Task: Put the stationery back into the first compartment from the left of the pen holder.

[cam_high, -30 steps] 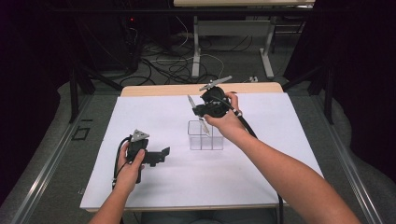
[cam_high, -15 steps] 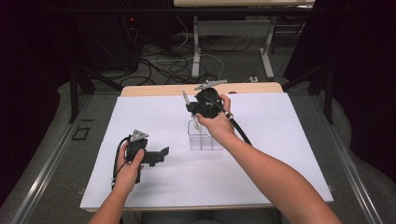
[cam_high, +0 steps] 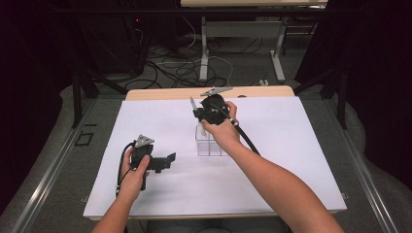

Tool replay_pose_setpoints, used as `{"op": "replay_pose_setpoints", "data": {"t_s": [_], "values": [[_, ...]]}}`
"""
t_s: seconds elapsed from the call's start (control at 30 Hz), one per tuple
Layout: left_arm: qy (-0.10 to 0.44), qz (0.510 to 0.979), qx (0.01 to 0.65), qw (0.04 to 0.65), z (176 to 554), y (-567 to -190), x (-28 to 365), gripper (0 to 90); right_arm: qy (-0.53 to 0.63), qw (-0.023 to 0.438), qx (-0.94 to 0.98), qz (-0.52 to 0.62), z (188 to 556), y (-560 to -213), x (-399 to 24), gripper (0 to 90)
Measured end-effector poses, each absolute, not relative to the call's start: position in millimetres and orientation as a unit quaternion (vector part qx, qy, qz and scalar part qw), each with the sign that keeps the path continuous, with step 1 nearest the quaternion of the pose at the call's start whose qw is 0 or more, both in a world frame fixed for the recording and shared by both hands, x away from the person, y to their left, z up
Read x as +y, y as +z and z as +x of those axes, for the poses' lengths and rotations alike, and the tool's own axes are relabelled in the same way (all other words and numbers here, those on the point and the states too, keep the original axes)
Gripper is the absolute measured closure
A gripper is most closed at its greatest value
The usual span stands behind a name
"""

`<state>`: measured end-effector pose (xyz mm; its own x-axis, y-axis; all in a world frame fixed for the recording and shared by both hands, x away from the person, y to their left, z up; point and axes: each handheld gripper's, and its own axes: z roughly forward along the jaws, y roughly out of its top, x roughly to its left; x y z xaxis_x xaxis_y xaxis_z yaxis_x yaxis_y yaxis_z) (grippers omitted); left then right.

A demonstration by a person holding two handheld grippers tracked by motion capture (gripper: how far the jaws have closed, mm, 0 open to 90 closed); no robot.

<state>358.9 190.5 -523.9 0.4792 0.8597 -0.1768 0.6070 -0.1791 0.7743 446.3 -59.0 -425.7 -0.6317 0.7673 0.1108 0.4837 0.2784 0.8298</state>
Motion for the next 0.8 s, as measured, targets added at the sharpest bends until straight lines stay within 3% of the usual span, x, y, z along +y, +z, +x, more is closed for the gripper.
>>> {"op": "replay_pose_setpoints", "data": {"t_s": [0.8], "values": [[0.153,0.753,0.487,0.416,359,-524,190,0.4,0.430,0.155,0.793,0.402,445,-450,-55,79.7]]}}
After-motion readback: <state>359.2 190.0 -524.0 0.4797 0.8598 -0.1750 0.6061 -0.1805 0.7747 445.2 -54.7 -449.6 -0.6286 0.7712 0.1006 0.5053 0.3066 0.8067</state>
